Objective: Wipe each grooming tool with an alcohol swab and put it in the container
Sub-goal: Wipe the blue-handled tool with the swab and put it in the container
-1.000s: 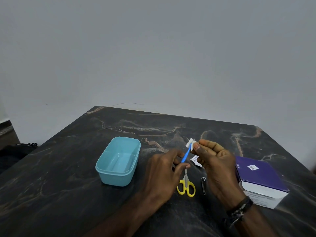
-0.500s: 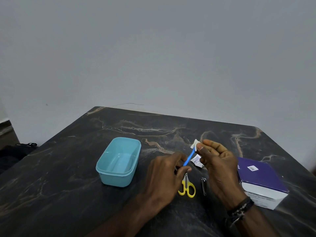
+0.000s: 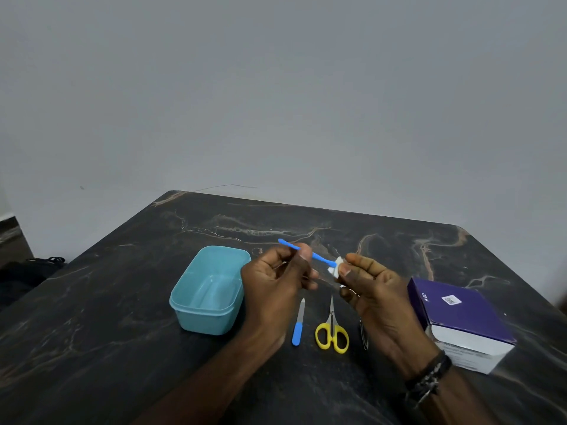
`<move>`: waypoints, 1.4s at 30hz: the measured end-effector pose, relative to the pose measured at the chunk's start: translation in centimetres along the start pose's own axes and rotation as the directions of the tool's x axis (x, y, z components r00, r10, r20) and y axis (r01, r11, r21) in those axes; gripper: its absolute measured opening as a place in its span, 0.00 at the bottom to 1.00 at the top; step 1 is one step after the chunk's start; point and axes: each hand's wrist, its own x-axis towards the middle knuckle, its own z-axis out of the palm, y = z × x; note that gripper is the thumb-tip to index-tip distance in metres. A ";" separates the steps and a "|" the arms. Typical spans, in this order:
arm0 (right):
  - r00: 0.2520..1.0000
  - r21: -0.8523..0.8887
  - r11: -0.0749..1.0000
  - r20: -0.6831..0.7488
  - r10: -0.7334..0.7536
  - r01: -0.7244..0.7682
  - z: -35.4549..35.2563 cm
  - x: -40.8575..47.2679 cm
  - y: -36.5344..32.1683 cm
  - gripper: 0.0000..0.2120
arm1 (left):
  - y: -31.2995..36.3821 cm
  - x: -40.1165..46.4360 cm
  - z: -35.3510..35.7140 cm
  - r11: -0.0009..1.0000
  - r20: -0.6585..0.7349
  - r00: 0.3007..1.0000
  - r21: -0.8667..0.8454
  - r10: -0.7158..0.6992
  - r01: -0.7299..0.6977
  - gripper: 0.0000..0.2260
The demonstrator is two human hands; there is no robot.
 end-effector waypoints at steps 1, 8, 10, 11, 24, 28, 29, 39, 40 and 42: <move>0.999 -0.032 0.999 0.036 0.007 -0.006 0.1 -0.2 -0.1 0.13 | 0.0 0.1 0.0 1.000 -0.024 1.000 0.000 0.006 -0.006 0.04; 0.999 -0.255 0.967 0.049 -0.014 0.026 0.1 -0.3 0.1 0.11 | 0.4 0.8 -0.3 0.994 -0.186 0.977 0.023 0.109 -0.106 0.07; 0.999 -0.246 0.968 0.040 -0.036 0.045 -0.1 -0.3 0.1 0.10 | 0.3 0.8 -0.4 0.995 -0.177 0.979 0.045 0.096 -0.089 0.06; 0.998 -0.250 0.967 0.048 -0.042 0.053 -0.1 -0.3 0.0 0.10 | 0.2 0.9 -0.5 0.995 -0.166 0.982 0.065 0.085 -0.075 0.06; 0.973 -0.331 0.939 0.232 -0.018 0.097 0.7 -1.0 0.2 0.08 | -1.0 0.7 -0.6 0.948 -0.056 0.992 0.305 0.109 -0.087 0.05; 0.970 -0.335 0.936 0.243 -0.024 0.107 0.6 -1.0 0.3 0.08 | -1.4 0.8 -0.7 0.935 -0.012 0.994 0.341 0.110 -0.099 0.04; 0.969 -0.337 0.935 0.244 -0.022 0.107 0.6 -1.0 0.3 0.08 | -1.5 0.7 -0.7 0.932 0.007 0.995 0.348 0.102 -0.098 0.04; 0.946 -0.347 0.937 0.317 0.064 0.053 0.2 -0.9 0.5 0.10 | -1.7 0.4 -0.8 0.917 0.040 0.994 0.384 0.103 -0.110 0.05; 0.949 -0.343 0.938 0.311 0.058 0.055 0.2 -0.8 0.5 0.10 | -1.8 0.4 -0.8 0.915 0.042 0.994 0.389 0.101 -0.110 0.05; 0.961 -0.313 0.947 0.275 0.022 0.068 0.2 -0.7 0.6 0.10 | -2.1 0.3 -0.8 0.916 0.047 0.995 0.389 0.088 -0.099 0.03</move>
